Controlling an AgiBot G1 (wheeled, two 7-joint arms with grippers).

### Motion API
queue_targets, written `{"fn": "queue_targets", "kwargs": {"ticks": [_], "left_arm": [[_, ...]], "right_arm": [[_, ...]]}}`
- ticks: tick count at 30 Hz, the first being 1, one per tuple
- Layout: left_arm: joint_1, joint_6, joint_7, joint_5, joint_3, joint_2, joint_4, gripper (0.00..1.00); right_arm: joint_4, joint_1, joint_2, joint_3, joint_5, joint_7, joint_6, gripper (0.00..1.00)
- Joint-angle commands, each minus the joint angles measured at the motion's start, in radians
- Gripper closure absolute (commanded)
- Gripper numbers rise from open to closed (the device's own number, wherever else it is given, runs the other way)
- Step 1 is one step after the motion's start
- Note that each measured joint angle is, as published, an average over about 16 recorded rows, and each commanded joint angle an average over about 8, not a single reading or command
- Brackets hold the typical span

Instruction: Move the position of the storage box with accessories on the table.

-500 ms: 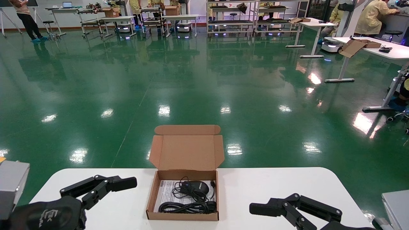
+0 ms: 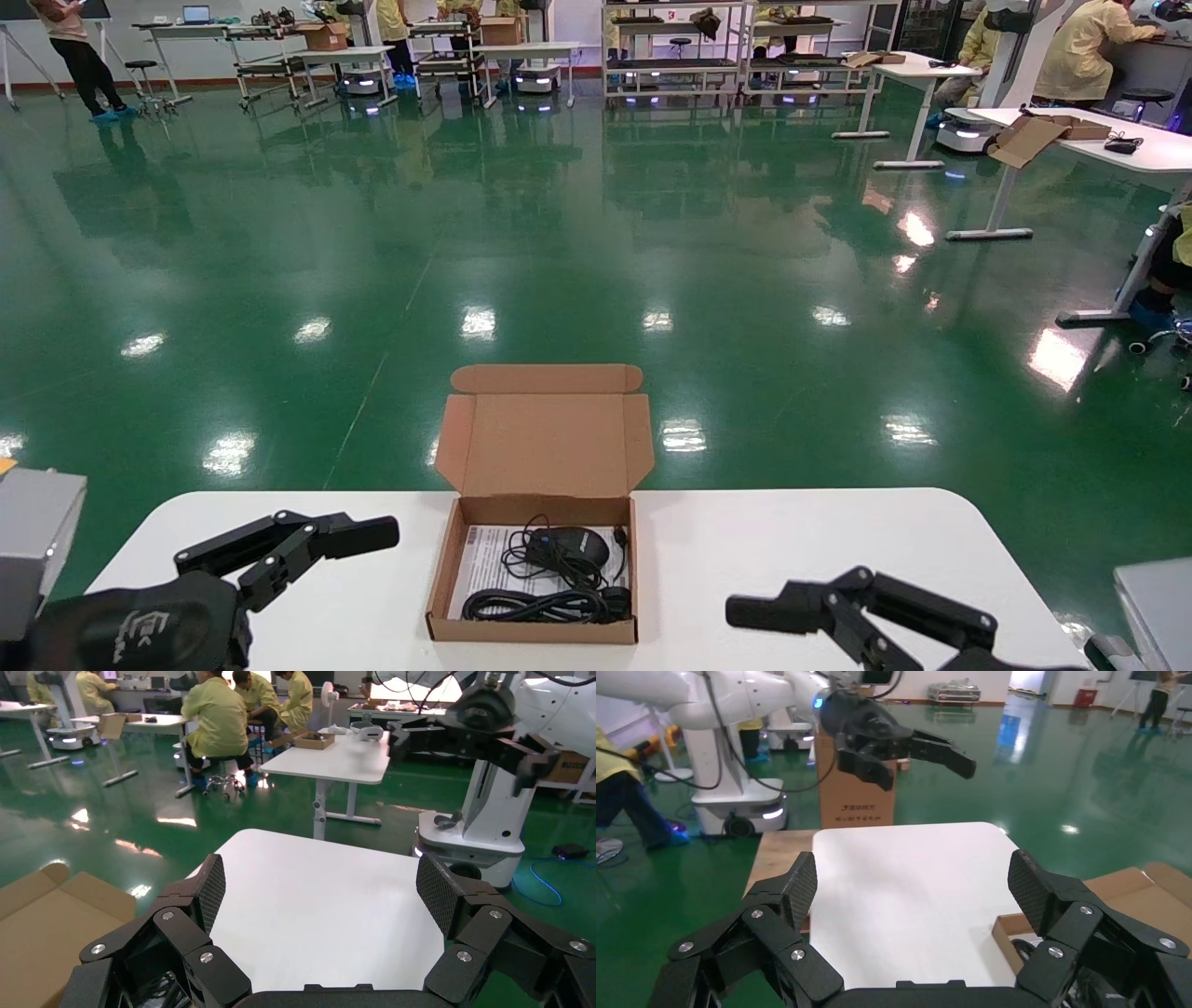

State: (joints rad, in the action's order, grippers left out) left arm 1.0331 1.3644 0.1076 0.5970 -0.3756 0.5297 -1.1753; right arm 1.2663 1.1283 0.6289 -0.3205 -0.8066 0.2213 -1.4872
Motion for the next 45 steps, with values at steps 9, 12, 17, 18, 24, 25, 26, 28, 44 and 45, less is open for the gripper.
{"fn": "queue_targets", "kwargs": {"ticks": [9, 12, 17, 18, 24, 25, 26, 28, 44, 45], "left_arm": [[0.0, 0.0, 0.0, 0.0, 0.0, 0.0, 0.0, 0.0], [0.0, 0.0, 0.0, 0.0, 0.0, 0.0, 0.0, 0.0], [0.0, 0.0, 0.0, 0.0, 0.0, 0.0, 0.0, 0.0], [0.0, 0.0, 0.0, 0.0, 0.0, 0.0, 0.0, 0.0], [0.0, 0.0, 0.0, 0.0, 0.0, 0.0, 0.0, 0.0], [0.0, 0.0, 0.0, 0.0, 0.0, 0.0, 0.0, 0.0], [0.0, 0.0, 0.0, 0.0, 0.0, 0.0, 0.0, 0.0], [0.0, 0.0, 0.0, 0.0, 0.0, 0.0, 0.0, 0.0], [0.0, 0.0, 0.0, 0.0, 0.0, 0.0, 0.0, 0.0], [0.0, 0.0, 0.0, 0.0, 0.0, 0.0, 0.0, 0.0]], "right_arm": [[-0.138, 0.233, 0.129, -0.134, -0.225, 0.16, 0.022, 0.0], [-0.224, 0.316, 0.194, -0.181, -0.305, 0.208, 0.036, 0.0], [-0.384, 0.425, 0.307, -0.247, -0.426, 0.244, 0.079, 0.0], [-0.417, 0.443, 0.329, -0.257, -0.447, 0.243, 0.092, 0.0], [-0.619, 0.516, 0.461, -0.299, -0.54, 0.215, 0.191, 0.0], [-0.652, 0.525, 0.481, -0.304, -0.55, 0.209, 0.207, 0.0], [-0.685, 0.534, 0.502, -0.308, -0.561, 0.203, 0.225, 0.0], [-0.748, 0.55, 0.54, -0.319, -0.581, 0.189, 0.257, 0.0], [-1.0, 0.577, 0.655, -0.317, -0.61, 0.103, 0.39, 0.0], [-1.014, 0.58, 0.644, -0.311, -0.603, 0.127, 0.388, 0.0]]}}
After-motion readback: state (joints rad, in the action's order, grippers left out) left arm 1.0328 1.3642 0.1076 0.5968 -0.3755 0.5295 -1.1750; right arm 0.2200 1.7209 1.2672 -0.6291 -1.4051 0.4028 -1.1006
